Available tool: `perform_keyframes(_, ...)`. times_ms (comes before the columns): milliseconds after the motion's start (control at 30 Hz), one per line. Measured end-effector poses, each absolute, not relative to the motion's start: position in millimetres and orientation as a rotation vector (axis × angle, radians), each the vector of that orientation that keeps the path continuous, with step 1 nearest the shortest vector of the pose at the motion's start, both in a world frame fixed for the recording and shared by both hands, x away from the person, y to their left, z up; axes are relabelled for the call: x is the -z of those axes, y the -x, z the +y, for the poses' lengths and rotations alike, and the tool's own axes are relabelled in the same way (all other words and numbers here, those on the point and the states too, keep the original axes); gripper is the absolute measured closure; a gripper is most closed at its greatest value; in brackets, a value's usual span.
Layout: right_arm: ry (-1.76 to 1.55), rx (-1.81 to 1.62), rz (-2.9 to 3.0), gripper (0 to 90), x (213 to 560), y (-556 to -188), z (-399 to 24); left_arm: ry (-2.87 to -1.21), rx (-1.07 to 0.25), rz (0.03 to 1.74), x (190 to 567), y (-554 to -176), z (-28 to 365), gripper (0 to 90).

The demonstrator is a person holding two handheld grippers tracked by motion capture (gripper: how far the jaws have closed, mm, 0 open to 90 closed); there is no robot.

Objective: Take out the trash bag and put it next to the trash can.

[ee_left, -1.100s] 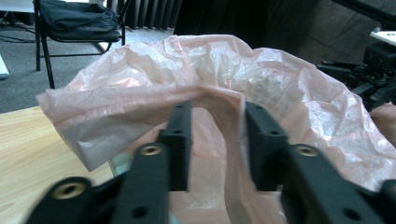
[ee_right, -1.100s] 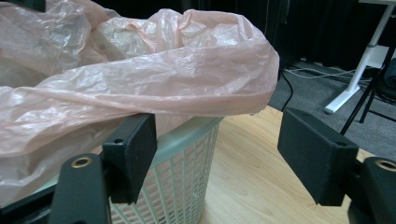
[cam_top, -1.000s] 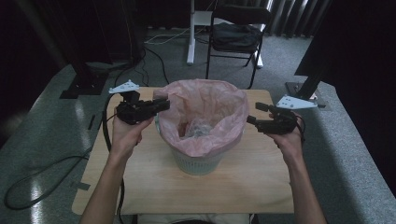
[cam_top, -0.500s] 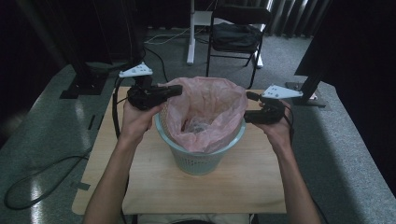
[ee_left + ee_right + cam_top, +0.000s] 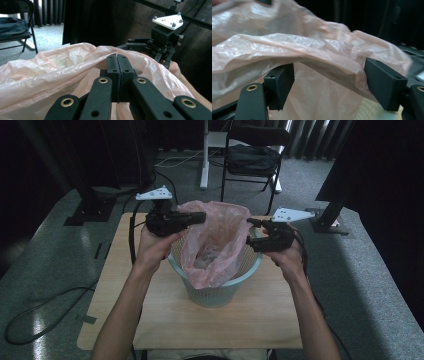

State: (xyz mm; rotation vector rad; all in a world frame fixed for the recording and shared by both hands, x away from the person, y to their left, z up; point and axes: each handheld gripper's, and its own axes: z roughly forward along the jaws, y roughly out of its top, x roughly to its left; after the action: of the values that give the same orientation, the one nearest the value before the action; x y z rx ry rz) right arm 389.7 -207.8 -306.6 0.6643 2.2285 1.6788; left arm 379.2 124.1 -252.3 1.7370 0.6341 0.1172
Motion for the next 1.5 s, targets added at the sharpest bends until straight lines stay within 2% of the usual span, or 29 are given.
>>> perform_keyframes(233, -0.519, -1.715, 2.280, 19.3, 293.4, -382.5, -181.1, -1.767, -0.098, 0.587, 246.6, -378.9, 108.9, 89.4)
perform_keyframes(400, -0.475, -1.600, 2.326, 13.1, 289.9, -380.4, -157.9, -1.797, -0.077, 0.549, 243.7, -378.0, 95.4, 89.3)
perform_keyframes(633, -0.435, -1.473, 2.328, 12.3, 285.3, -380.8, -137.3, -1.771, 0.014, 0.489, 241.1, -377.2, 86.6, 89.2)
perform_keyframes(733, -0.399, -1.463, 2.337, 14.9, 284.7, -379.6, -131.3, -1.768, 0.046, 0.456, 239.5, -375.4, 83.3, 89.2)
perform_keyframes(867, -0.359, -1.514, 2.329, 26.4, 282.8, -377.2, -128.2, -1.738, 0.074, 0.442, 237.8, -374.4, 83.4, 89.2)
perform_keyframes(900, -0.352, -1.542, 2.335, 37.2, 281.9, -377.4, -129.5, -1.737, 0.075, 0.442, 237.6, -374.3, 83.7, 89.2)
perform_keyframes(933, -0.343, -1.556, 2.341, 43.7, 281.7, -377.8, -130.1, -1.735, 0.072, 0.440, 237.3, -374.0, 84.1, 89.2)
perform_keyframes(1000, -0.310, -1.585, 2.359, 71.2, 280.3, -378.8, -132.6, -1.736, 0.064, 0.444, 236.3, -373.0, 86.0, 88.9)
perform_keyframes(1033, -0.306, -1.601, 2.378, 80.3, 279.9, -379.3, -133.5, -1.735, 0.060, 0.444, 236.1, -373.0, 86.9, 88.4)
perform_keyframes(1067, -0.303, -1.611, 2.380, 83.8, 279.6, -379.4, -134.1, -1.730, 0.061, 0.445, 235.8, -373.0, 88.8, 87.6)
perform_keyframes(1167, -0.312, -1.602, 2.359, 85.5, 277.2, -376.8, -137.7, -1.722, 0.038, 0.450, 234.2, -371.6, 95.3, 80.5)
perform_keyframes(1333, -0.346, -1.653, 2.319, 87.4, 275.3, -375.2, -152.7, -1.700, 0.029, 0.463, 231.7, -371.5, 105.7, 80.9)
perform_keyframes(1500, -0.331, -1.699, 2.305, 86.6, 277.7, -373.5, -165.4, -1.706, 0.037, 0.470, 232.2, -373.8, 105.7, 85.7)
